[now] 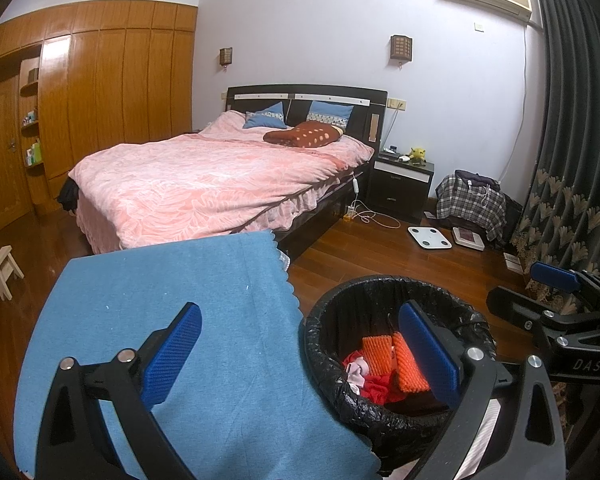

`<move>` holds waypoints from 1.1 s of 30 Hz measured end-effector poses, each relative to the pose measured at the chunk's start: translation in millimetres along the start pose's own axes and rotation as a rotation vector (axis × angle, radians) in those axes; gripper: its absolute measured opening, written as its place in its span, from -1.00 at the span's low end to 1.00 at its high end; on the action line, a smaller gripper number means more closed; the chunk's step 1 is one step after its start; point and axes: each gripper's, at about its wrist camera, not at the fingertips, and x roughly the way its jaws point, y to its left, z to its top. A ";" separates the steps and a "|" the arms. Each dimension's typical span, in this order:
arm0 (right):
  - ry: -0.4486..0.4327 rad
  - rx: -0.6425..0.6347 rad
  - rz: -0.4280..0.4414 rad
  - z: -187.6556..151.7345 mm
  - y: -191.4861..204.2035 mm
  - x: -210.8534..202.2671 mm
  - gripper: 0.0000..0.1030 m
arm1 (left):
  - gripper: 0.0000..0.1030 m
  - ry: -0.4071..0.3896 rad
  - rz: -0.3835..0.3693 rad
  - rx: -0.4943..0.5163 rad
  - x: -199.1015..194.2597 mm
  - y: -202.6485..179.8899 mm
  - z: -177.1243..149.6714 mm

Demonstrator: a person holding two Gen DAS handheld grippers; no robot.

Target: Collect trash

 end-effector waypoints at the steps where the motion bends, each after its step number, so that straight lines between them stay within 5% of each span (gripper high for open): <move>1: 0.000 -0.001 -0.001 -0.1 -0.5 0.5 0.90 | 0.88 0.000 0.000 0.000 -0.2 0.3 0.0; 33: 0.007 0.002 -0.001 0.0 2.2 -1.2 0.90 | 0.88 0.003 0.001 -0.001 -0.3 0.4 1.7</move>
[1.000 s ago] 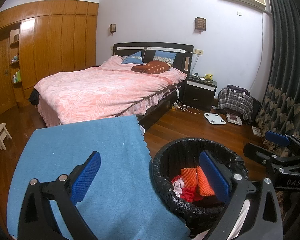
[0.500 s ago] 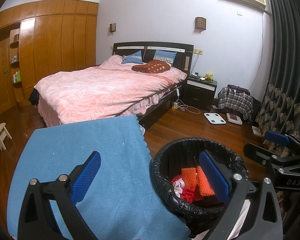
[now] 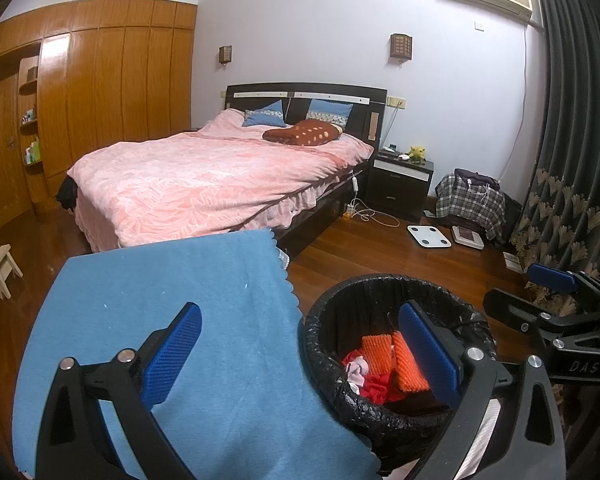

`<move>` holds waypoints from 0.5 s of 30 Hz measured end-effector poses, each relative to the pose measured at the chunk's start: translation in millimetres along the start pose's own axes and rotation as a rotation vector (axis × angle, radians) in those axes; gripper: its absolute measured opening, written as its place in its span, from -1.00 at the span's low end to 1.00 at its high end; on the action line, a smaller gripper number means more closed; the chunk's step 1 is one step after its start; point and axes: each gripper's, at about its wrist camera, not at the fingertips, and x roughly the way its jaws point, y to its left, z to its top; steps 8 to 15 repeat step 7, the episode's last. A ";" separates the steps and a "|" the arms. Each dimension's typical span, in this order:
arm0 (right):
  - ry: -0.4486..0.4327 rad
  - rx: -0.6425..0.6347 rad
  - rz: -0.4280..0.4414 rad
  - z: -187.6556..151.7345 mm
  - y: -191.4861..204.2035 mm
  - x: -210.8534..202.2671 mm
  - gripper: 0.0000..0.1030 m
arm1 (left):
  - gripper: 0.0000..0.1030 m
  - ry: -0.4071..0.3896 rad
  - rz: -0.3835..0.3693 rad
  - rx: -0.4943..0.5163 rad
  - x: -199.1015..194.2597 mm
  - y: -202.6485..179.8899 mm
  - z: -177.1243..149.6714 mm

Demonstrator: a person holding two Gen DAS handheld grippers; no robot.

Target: Collect trash

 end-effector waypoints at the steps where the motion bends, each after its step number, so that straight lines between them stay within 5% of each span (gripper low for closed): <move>1: -0.001 -0.001 0.000 0.5 -0.7 1.0 0.90 | 0.88 0.001 0.000 0.000 -0.4 0.1 -0.5; 15: 0.003 0.001 0.001 -0.9 0.1 -0.1 0.90 | 0.88 0.001 0.000 0.000 -0.6 -0.4 -1.0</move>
